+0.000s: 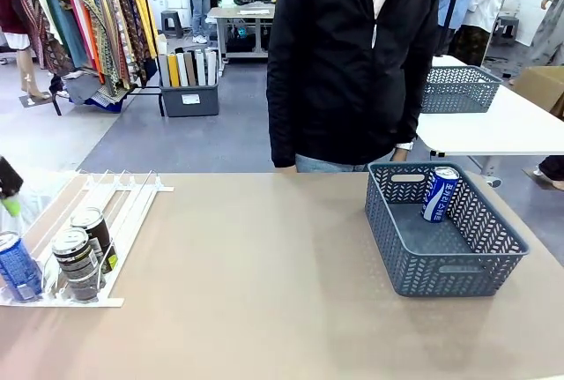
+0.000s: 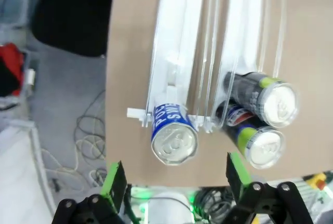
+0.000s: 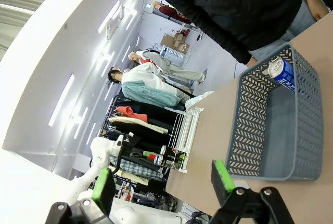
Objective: Retrieve and store the cans from the dispenser.
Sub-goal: Pick up the last remaining can from one row of the Automatic Can Dispenser and place it in the middle of the table.
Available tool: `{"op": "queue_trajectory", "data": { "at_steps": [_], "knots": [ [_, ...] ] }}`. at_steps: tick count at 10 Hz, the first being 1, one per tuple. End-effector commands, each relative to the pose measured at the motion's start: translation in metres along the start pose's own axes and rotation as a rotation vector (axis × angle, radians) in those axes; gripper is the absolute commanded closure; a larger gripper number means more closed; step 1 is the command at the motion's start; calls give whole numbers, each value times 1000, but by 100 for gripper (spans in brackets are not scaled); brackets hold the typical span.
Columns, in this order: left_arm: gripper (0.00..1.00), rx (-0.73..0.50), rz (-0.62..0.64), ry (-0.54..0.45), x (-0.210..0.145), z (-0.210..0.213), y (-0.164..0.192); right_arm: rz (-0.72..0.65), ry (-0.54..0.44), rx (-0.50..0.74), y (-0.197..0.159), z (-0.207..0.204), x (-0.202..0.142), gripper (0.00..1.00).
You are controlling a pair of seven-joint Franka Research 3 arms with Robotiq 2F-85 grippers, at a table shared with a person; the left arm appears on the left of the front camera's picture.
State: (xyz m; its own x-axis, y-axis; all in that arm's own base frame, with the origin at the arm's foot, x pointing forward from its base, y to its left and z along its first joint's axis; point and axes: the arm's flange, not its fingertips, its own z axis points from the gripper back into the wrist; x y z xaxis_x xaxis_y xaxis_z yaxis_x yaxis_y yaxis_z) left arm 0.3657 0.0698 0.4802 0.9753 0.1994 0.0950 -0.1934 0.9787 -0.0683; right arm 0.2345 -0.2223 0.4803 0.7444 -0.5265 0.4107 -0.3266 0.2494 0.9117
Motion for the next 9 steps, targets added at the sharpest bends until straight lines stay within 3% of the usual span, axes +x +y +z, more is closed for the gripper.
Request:
{"op": "queue_trajectory", "data": {
  "at_steps": [1, 6, 9],
  "knots": [
    [0, 46, 53, 38, -6, -25, -6, 9, -18, 21, 2, -2, 3, 0],
    [0, 131, 135, 145, -4, -77, -12, 9, -18, 21, 2, -2, 3, 0],
    [0, 85, 130, 127, -1, -84, -6, 9, -18, 21, 2, -2, 3, 0]
  ]
}}
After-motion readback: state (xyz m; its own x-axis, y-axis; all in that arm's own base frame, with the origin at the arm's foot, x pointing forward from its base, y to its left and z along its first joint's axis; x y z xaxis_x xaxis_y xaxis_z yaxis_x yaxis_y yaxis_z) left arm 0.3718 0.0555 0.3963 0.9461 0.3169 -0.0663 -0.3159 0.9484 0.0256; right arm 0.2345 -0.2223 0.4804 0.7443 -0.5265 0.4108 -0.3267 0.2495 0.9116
